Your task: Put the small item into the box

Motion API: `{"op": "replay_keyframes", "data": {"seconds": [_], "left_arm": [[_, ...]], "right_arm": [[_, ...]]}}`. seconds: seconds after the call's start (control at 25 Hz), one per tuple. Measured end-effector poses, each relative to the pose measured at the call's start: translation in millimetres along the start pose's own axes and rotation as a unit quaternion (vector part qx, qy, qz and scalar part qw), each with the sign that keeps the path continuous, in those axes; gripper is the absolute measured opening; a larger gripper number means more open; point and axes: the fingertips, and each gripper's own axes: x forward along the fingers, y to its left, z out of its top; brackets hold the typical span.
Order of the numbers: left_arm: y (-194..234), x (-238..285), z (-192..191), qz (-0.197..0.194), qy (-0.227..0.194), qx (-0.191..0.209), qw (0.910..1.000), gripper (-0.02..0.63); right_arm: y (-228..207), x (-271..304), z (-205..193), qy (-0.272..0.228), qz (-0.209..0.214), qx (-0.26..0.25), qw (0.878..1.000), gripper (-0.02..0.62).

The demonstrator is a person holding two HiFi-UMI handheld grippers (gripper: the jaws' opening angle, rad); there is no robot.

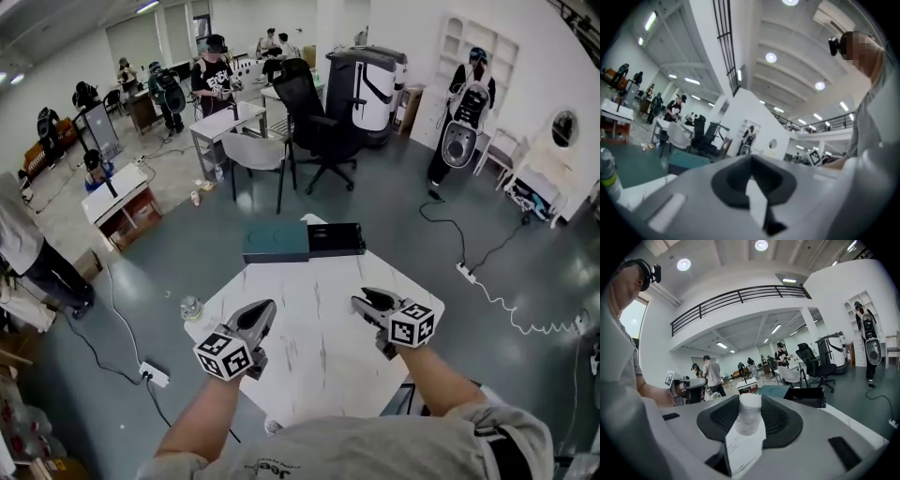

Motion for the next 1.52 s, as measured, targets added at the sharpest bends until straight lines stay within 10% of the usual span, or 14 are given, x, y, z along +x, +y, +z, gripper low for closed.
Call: {"op": "replay_keyframes", "data": {"seconds": [0.48,1.52], "left_arm": [[43,40,-5,0.008,0.005,0.012,0.9999,0.005],[119,153,-66,-0.008,0.023,-0.012,0.9996,0.005]], "right_arm": [[-35,77,16,-0.001,-0.006,-0.032,0.999,0.146],[-268,169,28,0.027,-0.139,-0.114,0.983,0.146]]}}
